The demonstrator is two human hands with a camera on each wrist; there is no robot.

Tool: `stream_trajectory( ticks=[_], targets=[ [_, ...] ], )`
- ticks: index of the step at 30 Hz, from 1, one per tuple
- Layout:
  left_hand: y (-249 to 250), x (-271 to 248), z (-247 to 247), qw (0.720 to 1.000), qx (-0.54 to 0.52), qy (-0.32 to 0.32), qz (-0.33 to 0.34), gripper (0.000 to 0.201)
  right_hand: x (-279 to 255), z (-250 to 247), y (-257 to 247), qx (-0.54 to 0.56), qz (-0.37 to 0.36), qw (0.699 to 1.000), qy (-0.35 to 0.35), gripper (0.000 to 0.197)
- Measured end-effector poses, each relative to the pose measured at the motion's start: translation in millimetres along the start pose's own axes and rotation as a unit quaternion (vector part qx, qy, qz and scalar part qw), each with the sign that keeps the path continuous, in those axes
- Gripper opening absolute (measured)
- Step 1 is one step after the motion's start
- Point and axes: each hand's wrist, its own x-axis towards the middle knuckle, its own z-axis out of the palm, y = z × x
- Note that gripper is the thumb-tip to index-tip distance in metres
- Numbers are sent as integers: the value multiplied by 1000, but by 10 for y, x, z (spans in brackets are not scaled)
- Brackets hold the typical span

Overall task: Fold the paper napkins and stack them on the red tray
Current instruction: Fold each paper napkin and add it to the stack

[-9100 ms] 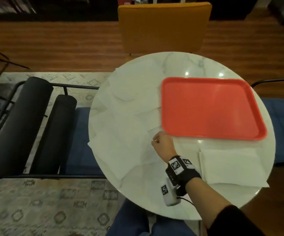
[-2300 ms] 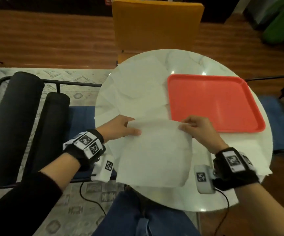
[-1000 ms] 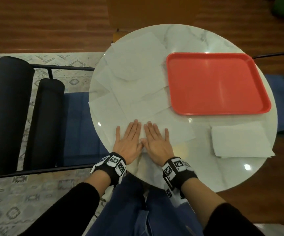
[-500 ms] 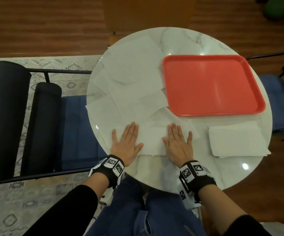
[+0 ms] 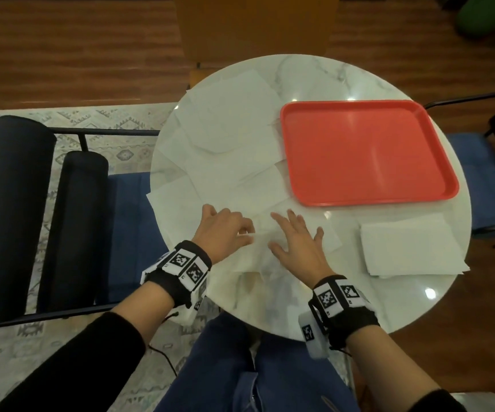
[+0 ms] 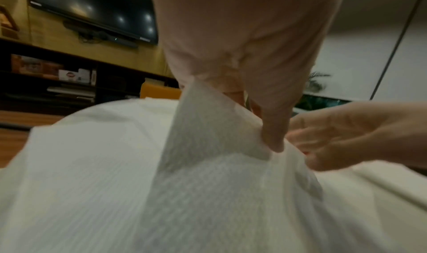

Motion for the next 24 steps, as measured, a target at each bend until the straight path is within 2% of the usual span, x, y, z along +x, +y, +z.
stream_trajectory(
  ticks=[3,5,7,10,14,19,22,24],
  targets=[
    [92,-10,-251,991,-135,-20,7,12,-75,-326,75,115,1,993,16,24],
    [147,-3,-365,978,-206,-26,1,10,-178,-545,213,252,1,967,37,8],
    [211,36,-429,967,-255,-17,-5,11,-280,-735,375,364,16,929,64,8],
    [391,141,-462,955,-297,-5,-4,13,-438,-976,657,455,44,883,107,21],
    [717,260,-399,948,-319,-12,8,11,-656,-1258,1096,503,59,851,139,17],
    [1001,332,-214,945,-326,-4,-20,10,-653,-1386,1931,512,134,831,169,14],
    [1034,270,-52,949,-310,2,-55,9,-566,-1348,2410,483,191,836,176,9],
    [1009,172,67,946,-312,-3,-87,10,-503,-1307,2680,445,224,852,163,10]
  ],
)
